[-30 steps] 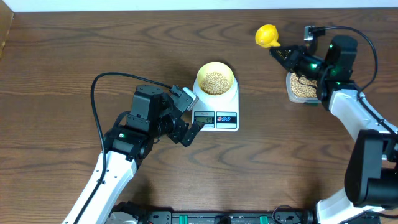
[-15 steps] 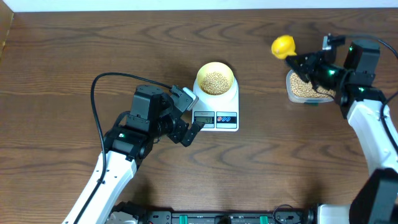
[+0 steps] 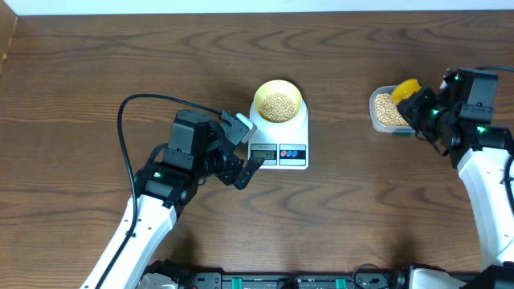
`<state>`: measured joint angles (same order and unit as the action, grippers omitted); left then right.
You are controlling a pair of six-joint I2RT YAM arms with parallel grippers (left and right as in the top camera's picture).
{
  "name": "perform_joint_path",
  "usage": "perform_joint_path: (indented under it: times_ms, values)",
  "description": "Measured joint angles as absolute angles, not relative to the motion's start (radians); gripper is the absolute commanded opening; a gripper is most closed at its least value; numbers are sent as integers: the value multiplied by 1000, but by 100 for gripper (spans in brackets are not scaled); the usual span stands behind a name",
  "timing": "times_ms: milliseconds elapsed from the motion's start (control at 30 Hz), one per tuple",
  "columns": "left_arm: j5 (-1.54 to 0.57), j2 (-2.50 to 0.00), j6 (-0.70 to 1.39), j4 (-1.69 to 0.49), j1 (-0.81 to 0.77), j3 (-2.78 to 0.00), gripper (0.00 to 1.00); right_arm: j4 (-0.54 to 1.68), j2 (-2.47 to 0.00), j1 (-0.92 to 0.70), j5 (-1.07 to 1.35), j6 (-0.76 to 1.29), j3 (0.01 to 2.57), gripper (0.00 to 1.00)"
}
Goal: Scoop item into bowl and weigh 50g on scale
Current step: 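Dip the yellow scoop into the soybean tub with the right gripper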
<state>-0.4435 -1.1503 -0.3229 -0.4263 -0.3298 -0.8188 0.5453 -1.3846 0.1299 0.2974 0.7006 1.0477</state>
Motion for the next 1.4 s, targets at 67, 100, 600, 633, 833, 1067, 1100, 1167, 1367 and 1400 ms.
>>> perform_joint_path:
  times_ms: [67,100,600,633,833,1067,1100,1167,1367,1400]
  values:
    - [-443,-1150,-323,-426,-330,-819,100,565,-1385,130,255,696,1048,1]
    - [-443,-1150,-323,-427,-330,-819,100,574,-1385,130,240,695,1048,1]
    - [-443,-1150,-323,-426,-330,-819,100,577,-1483,130,186,691,1048,1]
    - [-443,-1150,-323,-426,-330,-819,100,566,-1501,130,191,691,1048,1]
    - [-443,-1150,-323,-426,-330,-819,100,525,-1566,129,211,691,1048,1]
    - [-443,-1150,-323,-426,-330,-819,100,503,-1612,121,237,691,1048,1]
    - [-443,-1150,-323,-426,-330,-819,100,488,-1620,118,243,691,1048,1]
    - [-443,-1150,-323,-426,-330,-819,100,457,-1630,113,257,691,1048,1]
    - [-443,-1150,-323,-426,-330,-819,100,422,-1637,107,286,692,1048,1]
    - [-443,-1150,-323,-426,-330,-819,100,422,-1637,108,289,692,1048,1]
